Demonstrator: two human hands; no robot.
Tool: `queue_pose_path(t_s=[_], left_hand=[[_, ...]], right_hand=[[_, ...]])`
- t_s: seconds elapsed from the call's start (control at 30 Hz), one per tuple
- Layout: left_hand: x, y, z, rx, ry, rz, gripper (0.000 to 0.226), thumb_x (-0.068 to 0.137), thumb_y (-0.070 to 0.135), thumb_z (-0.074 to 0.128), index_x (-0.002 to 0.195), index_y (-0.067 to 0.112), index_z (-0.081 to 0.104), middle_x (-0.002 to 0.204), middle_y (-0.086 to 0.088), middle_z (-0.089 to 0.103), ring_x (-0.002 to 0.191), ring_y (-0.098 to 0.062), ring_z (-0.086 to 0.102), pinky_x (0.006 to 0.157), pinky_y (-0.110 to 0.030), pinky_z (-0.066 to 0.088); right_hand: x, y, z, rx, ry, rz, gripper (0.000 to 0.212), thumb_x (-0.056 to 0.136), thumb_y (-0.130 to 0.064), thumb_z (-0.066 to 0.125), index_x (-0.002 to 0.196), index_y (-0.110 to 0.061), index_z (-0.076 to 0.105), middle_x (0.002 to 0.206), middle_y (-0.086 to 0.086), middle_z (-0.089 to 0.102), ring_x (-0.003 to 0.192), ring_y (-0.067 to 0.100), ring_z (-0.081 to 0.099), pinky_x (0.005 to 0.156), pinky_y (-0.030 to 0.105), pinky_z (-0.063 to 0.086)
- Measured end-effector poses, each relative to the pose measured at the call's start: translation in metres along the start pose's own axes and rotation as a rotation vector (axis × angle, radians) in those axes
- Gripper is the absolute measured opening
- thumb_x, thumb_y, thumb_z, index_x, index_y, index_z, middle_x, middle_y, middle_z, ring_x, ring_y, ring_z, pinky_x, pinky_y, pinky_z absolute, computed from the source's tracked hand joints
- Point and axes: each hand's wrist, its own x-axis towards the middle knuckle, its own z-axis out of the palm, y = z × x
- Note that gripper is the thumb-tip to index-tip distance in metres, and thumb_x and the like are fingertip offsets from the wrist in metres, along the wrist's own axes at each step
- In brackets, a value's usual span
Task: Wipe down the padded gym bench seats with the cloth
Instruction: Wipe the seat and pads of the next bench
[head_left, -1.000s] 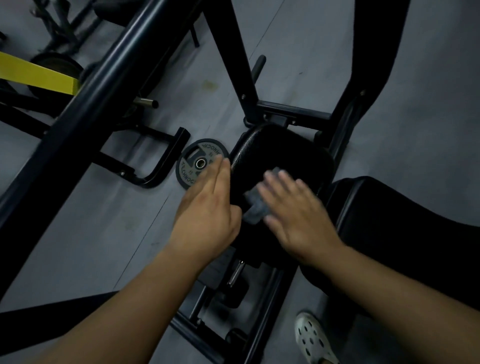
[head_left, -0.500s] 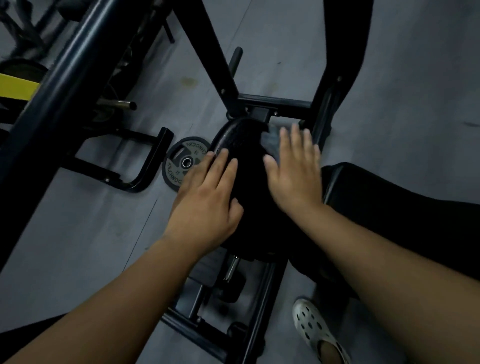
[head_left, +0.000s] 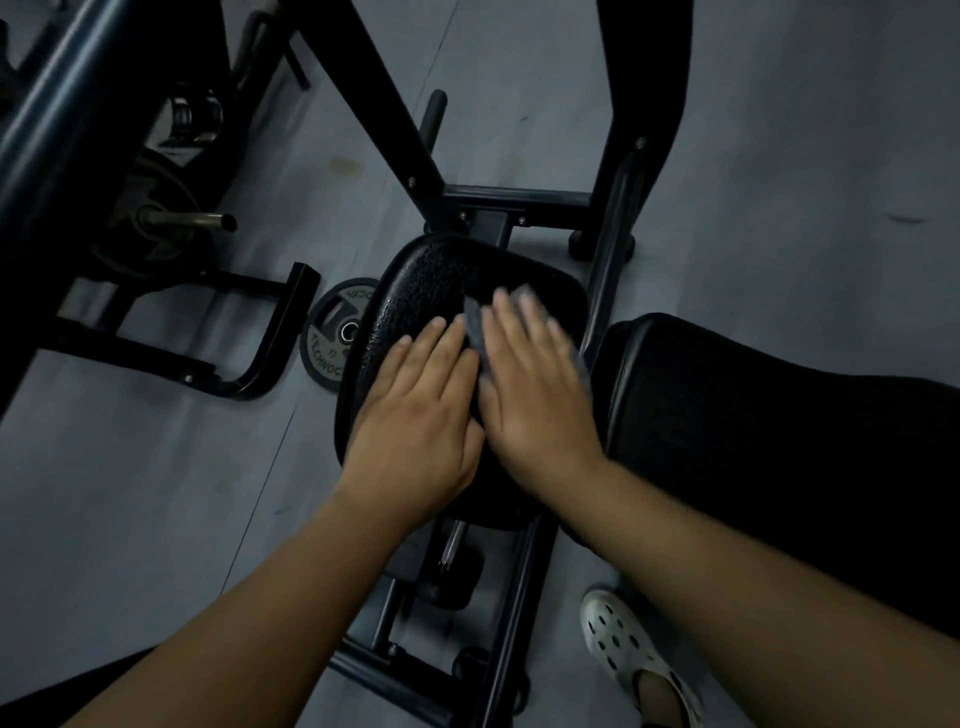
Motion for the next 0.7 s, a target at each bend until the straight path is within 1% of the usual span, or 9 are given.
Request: queue_pose_path(t_s=[0.1,0.23,0.27,0.33,0.4,0.47,0.57,0.63,0.7], left_hand=[[-0.005,0.001,0.0,-0.009,0.007,0.02,0.056,0.088,0.027,0.036,0.136,0.006,0.053,0.156,-0.015,0.037,0.148,-0.027,0.029,0.123,-0.043,0.018],[-0.001,0.004,0.004,0.054,0.022,0.019,0.056,0.094,0.031,0.039,0.143,0.006,0.049,0.157,-0.015,0.036,0.147,-0.029,0.03,0.122,-0.046,0.02],[0.0,0.006,0.006,0.062,0.03,0.013,0.055,0.095,0.031,0.039,0.143,0.006,0.048,0.157,-0.015,0.036,0.147,-0.029,0.031,0.122,-0.047,0.021],[0.002,0.008,0.009,0.073,0.038,0.003,0.055,0.095,0.03,0.042,0.144,0.005,0.047,0.156,-0.016,0.038,0.147,-0.029,0.031,0.121,-0.047,0.021],[0.001,0.008,0.011,0.085,0.031,0.003,0.055,0.095,0.029,0.042,0.143,0.003,0.047,0.152,-0.018,0.042,0.146,-0.031,0.033,0.122,-0.047,0.021],[-0.001,0.008,0.011,0.097,0.019,0.024,0.055,0.094,0.029,0.038,0.142,0.003,0.048,0.153,-0.017,0.041,0.146,-0.03,0.031,0.122,-0.047,0.021],[0.002,0.015,0.011,0.061,0.012,0.033,0.059,0.093,0.03,0.036,0.145,0.005,0.045,0.158,-0.015,0.034,0.148,-0.029,0.029,0.122,-0.047,0.021],[0.008,0.027,0.01,0.032,0.018,0.059,0.06,0.093,0.031,0.035,0.146,0.005,0.046,0.158,-0.015,0.035,0.148,-0.029,0.029,0.122,-0.047,0.021],[0.016,0.041,0.01,0.012,0.024,0.08,0.06,0.093,0.031,0.034,0.146,0.005,0.046,0.157,-0.015,0.036,0.148,-0.029,0.029,0.122,-0.047,0.021]], right_hand=[[-0.038,0.03,-0.005,-0.009,-0.035,-0.094,0.057,0.102,-0.028,0.033,0.156,-0.01,0.027,0.165,0.007,0.022,0.154,0.022,0.011,0.124,0.045,0.018],[0.027,0.057,-0.019,0.182,0.094,0.249,0.049,0.106,-0.017,0.033,0.154,-0.005,0.031,0.163,0.01,0.026,0.152,0.024,0.018,0.123,0.046,0.021],[0.039,0.049,-0.02,0.234,0.117,0.271,0.047,0.106,-0.014,0.034,0.152,-0.003,0.034,0.161,0.012,0.03,0.151,0.026,0.021,0.122,0.046,0.021],[0.04,0.023,-0.015,0.301,0.164,0.182,0.044,0.103,-0.009,0.038,0.146,0.0,0.044,0.155,0.016,0.041,0.148,0.029,0.029,0.122,0.047,0.022],[0.013,0.003,-0.009,0.365,0.099,0.035,0.043,0.101,-0.009,0.041,0.143,-0.002,0.049,0.15,0.014,0.047,0.145,0.024,0.035,0.123,0.039,0.021],[-0.017,0.002,-0.012,0.46,0.046,0.009,0.042,0.101,-0.012,0.042,0.142,-0.006,0.052,0.146,0.008,0.052,0.14,0.013,0.04,0.12,0.028,0.025],[-0.035,0.017,-0.032,0.626,0.194,0.253,0.037,0.103,-0.02,0.039,0.133,-0.012,0.058,0.128,-0.007,0.062,0.116,-0.005,0.055,0.1,0.011,0.041],[-0.031,0.032,-0.047,0.664,0.312,0.39,0.033,0.106,-0.019,0.038,0.131,-0.011,0.059,0.112,-0.013,0.064,0.101,-0.013,0.058,0.084,0.005,0.041],[-0.022,0.044,-0.066,0.626,0.385,0.435,0.032,0.108,-0.017,0.038,0.131,-0.008,0.058,0.107,-0.011,0.063,0.093,-0.015,0.056,0.08,0.005,0.039]])
